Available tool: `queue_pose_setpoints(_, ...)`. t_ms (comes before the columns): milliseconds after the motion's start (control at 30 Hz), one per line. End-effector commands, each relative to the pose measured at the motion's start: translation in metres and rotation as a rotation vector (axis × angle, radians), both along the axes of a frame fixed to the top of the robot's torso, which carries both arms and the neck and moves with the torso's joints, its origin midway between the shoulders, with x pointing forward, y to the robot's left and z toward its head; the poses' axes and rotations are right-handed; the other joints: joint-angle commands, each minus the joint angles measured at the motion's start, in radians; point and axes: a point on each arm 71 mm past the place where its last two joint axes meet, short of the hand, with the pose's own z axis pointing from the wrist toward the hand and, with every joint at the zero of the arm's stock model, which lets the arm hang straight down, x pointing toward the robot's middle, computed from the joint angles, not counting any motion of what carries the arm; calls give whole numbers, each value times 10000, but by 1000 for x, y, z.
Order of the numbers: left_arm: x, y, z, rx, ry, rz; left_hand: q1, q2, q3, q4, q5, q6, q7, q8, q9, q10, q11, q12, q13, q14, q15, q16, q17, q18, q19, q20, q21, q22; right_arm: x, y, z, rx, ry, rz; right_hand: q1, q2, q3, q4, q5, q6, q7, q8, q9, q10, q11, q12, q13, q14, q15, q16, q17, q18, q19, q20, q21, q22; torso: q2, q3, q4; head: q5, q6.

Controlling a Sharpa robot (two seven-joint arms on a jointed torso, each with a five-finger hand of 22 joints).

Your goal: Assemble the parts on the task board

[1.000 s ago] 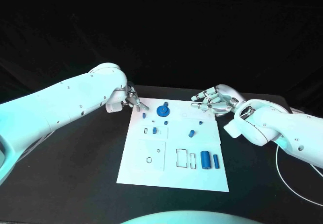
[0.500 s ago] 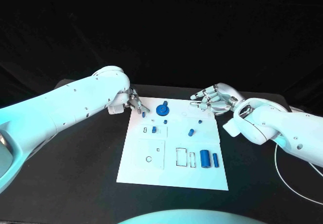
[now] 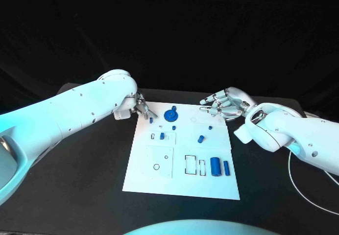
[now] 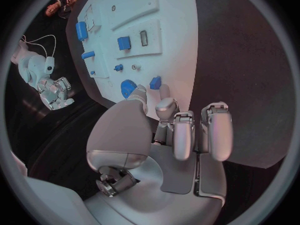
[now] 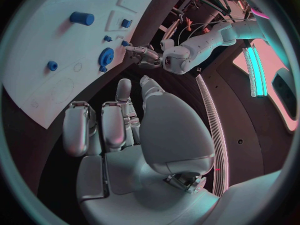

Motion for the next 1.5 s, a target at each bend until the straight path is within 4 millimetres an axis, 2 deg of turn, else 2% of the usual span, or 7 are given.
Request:
queue_pose_setpoints(33, 0, -3, 0, -21, 8, -152, 15, 88, -40, -23, -43, 45, -1, 53, 17, 18, -29, 34, 1, 1036, -29, 31, 2634, -1, 440, -13, 43, 1422, -1, 2, 0, -12, -12, 176, 14, 82, -52, -1, 59, -76, 23, -41, 4, -57, -13, -49, -14, 241, 60, -38, -16, 71, -62, -9, -48, -10, 2, -1, 1, 0, -3)
queue_pose_setpoints(733, 0, -7, -8, -93, 208, -159, 274, 170, -48, -103, -39, 64, -29, 119, 61, 25, -54, 53, 5, 1036, -54, 31, 2634, -7, 453, -39, 57, 1449, -1, 4, 0, 5, -4, 229, 16, 103, -76, 7, 44, -72, 23, -35, 6, -57, -14, -48, -24, 243, 60, -52, -23, 72, -60, -10, -55, -16, -4, 4, 4, -34, -43)
queue_pose_setpoints(1100, 0, -7, -9, -87, 216, -120, 2239, 945, 1320, -1090, 31, -223, -170, 37, 48, -96, -196, -75, -104, 1036, -181, 31, 2634, 5, 430, -158, 15, 1422, -1, 4, 0, 7, -8, 238, 16, 103, -76, 7, 44, -72, 23, -35, 6, -57, -14, -48, -24, 243, 60, -52, -23, 72, -60, -10, -55, -16, 0, 2, 1, -45, -57)
queue_pose_setpoints(1233, 0, -7, -9, -75, 316, -223, 2702, 649, 2551, -1509, 198, -359, -58, -63, -5, -152, -122, -230, -230, 1036, -123, 31, 2634, 6, 418, -154, -5, 1415, -1, 4, 0, 7, -6, 245, 16, 103, -76, 7, 44, -72, 23, -35, 6, -57, -14, -48, -24, 243, 60, -52, -23, 72, -60, -10, -55, -16, 1, 1, 1, -49, -78)
queue_pose_setpoints(1300, 0, -8, -9, -102, 371, -263, 2222, 7, 4049, -1513, 150, -314, -56, -6, 24, -74, 26, -317, -351, 1036, 5, 31, 2634, 5, 408, -45, -27, 1415, -1, 4, 0, 7, -2, 250, 16, 103, -76, 7, 44, -72, 23, -35, 6, -57, -14, -48, -24, 243, 60, -52, -23, 72, -60, -10, -55, -16, -1, 3, -1, -50, -88)
queue_pose_setpoints(1367, 0, -8, -9, -155, 392, -293, 2075, -254, 4734, -1686, 152, -357, 5, 46, 73, -78, -44, -344, -397, 1036, -69, 31, 2634, 4, 406, -23, -35, 1417, -1, 4, 0, 7, -1, 253, 16, 103, -76, 7, 44, -72, 23, -35, 6, -57, -14, -48, -24, 243, 60, -52, -23, 72, -60, -10, -55, -16, -8, 5, -2, -44, -102)
queue_pose_setpoints(1500, -1, -8, -9, -331, 351, -306, 1806, -465, 5389, -1846, 20, -382, 34, 130, 144, -66, -32, -362, -447, 1036, -29, 31, 2634, 14, 404, -49, -47, 1420, -1, 4, 0, 7, 1, 254, 16, 103, -76, 7, 44, -72, 23, -35, 6, -57, -14, -48, -24, 243, 60, -52, -23, 72, -60, -10, -55, -16, -7, -1, 9, -59, -115)
